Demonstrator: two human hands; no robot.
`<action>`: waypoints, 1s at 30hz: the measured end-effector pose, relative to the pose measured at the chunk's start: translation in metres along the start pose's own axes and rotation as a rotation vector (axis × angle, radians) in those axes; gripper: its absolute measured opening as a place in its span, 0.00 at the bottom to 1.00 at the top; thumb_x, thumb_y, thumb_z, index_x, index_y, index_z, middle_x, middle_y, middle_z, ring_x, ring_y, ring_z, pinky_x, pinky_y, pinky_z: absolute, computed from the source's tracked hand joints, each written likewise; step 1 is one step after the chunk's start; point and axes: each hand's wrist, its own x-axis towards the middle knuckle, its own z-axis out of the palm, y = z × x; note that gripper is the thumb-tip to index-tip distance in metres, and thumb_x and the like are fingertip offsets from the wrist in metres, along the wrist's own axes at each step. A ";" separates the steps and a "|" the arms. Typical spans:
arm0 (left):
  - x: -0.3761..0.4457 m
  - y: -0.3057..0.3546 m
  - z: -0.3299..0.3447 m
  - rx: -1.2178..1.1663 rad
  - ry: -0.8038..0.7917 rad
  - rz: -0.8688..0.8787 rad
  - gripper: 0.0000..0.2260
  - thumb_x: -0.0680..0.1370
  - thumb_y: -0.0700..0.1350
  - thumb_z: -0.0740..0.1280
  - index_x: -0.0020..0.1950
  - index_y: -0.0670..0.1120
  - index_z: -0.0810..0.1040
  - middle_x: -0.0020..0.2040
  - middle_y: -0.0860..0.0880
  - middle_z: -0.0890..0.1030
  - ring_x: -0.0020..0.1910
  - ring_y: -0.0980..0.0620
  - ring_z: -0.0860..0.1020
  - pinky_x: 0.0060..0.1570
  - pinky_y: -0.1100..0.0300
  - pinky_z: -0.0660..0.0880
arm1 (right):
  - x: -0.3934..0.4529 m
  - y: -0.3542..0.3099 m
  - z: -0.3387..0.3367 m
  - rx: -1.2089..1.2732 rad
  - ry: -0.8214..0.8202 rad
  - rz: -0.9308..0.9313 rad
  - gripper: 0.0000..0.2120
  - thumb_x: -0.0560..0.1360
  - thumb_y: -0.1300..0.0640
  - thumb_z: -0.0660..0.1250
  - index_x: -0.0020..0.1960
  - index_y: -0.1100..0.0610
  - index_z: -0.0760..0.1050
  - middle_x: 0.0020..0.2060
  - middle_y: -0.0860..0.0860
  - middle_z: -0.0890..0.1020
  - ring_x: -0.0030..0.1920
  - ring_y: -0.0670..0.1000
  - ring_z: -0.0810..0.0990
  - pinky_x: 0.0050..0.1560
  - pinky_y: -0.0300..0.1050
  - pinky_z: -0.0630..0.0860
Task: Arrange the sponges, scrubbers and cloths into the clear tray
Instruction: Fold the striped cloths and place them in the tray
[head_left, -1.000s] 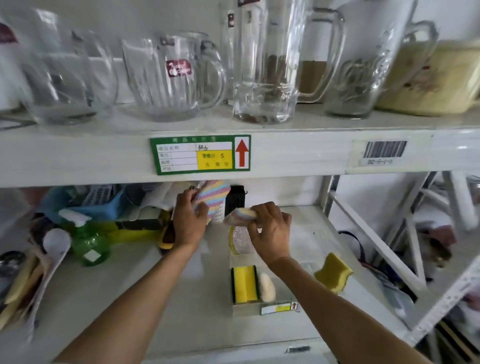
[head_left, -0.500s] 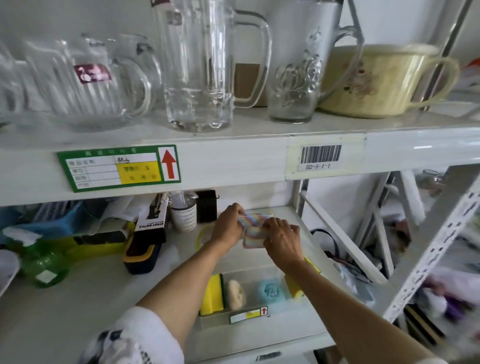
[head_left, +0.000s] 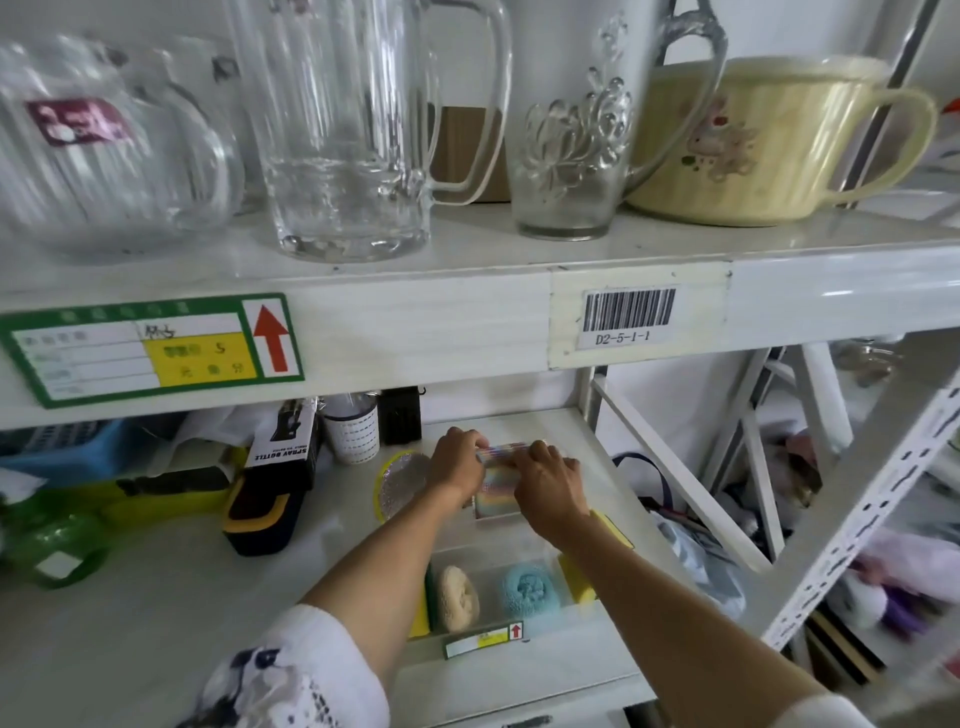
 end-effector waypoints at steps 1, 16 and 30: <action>0.000 -0.001 0.000 0.022 -0.009 0.011 0.17 0.73 0.32 0.62 0.58 0.43 0.79 0.61 0.41 0.76 0.62 0.42 0.74 0.62 0.52 0.73 | 0.001 0.000 0.001 -0.001 0.006 -0.006 0.20 0.76 0.58 0.59 0.68 0.52 0.69 0.61 0.54 0.74 0.61 0.57 0.72 0.62 0.53 0.66; -0.036 -0.021 -0.040 -0.042 0.153 0.260 0.18 0.76 0.31 0.59 0.63 0.44 0.75 0.62 0.46 0.75 0.63 0.50 0.74 0.63 0.63 0.68 | -0.011 -0.005 0.010 0.156 0.127 -0.030 0.24 0.72 0.66 0.66 0.68 0.58 0.71 0.64 0.57 0.76 0.60 0.60 0.76 0.63 0.54 0.71; -0.166 -0.091 -0.088 -0.059 -0.054 0.342 0.38 0.66 0.67 0.71 0.71 0.56 0.63 0.64 0.57 0.71 0.62 0.63 0.71 0.61 0.61 0.72 | -0.080 -0.051 0.015 0.167 -0.053 -0.569 0.40 0.71 0.30 0.61 0.75 0.51 0.59 0.68 0.49 0.72 0.66 0.50 0.72 0.67 0.46 0.65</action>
